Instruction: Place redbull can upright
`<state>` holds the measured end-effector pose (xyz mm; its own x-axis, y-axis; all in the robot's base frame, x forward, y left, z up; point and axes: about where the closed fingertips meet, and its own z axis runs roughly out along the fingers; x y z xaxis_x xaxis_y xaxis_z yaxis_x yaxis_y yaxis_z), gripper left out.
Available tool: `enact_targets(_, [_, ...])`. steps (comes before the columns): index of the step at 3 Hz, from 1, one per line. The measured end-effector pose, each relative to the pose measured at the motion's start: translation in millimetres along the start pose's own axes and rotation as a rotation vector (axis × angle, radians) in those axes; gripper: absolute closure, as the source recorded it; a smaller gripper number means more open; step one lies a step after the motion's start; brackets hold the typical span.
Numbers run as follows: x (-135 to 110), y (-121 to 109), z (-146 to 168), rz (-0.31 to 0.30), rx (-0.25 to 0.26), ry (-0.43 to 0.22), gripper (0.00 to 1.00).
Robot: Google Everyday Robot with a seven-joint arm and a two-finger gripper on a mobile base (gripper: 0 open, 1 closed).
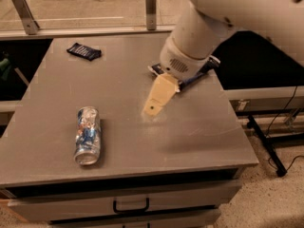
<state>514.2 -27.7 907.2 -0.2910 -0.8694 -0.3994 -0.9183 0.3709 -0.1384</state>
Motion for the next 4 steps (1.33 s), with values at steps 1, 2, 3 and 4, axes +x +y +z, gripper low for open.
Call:
enact_targets(1, [-38, 12, 21, 0.094, -0.011, -0.031, 0.00])
enact_targets(2, [-60, 18, 40, 0.223, -0.008, -0.044, 0.00])
enact_targets(3, [-80, 21, 54, 0.354, -0.009, -0.051, 0.00])
enact_targets(4, [-101, 28, 70, 0.474, -0.020, -0.026, 0.00])
